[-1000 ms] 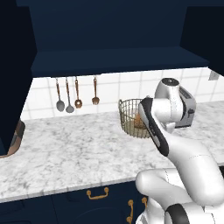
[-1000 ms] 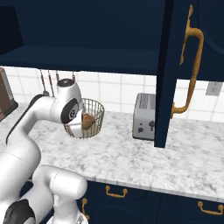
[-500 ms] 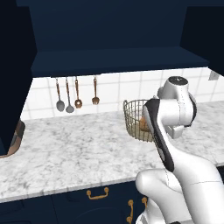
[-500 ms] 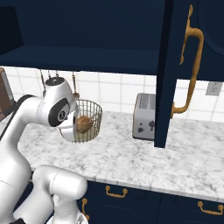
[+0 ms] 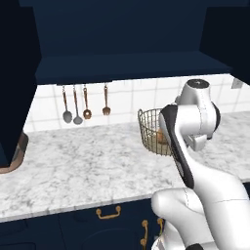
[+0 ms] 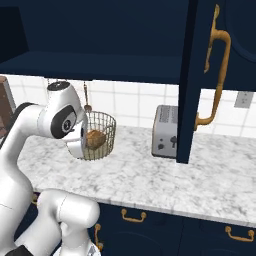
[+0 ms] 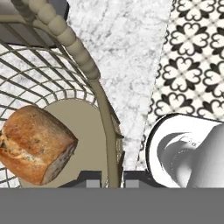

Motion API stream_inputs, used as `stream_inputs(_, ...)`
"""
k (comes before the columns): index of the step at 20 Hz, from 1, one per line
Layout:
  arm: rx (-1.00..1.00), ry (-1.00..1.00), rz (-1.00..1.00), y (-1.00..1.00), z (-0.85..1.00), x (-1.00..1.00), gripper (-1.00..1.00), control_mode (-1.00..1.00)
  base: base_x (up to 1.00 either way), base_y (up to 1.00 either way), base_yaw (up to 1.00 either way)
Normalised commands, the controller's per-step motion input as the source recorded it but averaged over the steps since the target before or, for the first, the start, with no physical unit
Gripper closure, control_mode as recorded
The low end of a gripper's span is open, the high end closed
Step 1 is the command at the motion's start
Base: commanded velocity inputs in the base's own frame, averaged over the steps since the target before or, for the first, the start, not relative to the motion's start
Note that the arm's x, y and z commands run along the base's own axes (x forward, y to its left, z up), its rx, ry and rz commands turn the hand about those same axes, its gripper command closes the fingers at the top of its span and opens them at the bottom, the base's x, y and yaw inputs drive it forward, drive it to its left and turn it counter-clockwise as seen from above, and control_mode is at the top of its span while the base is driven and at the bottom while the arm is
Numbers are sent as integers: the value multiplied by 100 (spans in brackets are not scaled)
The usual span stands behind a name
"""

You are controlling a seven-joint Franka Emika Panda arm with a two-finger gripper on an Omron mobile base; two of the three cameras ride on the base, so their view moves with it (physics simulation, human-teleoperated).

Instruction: Open the cabinet, pick up the bread from the cabinet and place it in the basket. Then move the basket to the dining counter.

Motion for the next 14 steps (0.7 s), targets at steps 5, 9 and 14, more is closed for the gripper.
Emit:
stream_inputs(5, 0, 0, 0, 0, 0, 0, 100, 100, -100, -1, 13)
stream_inputs(9, 0, 0, 0, 0, 0, 0, 100, 100, -36, 12, 89)
stream_inputs(14, 0, 0, 0, 0, 0, 0, 100, 100, -10, 0, 100)
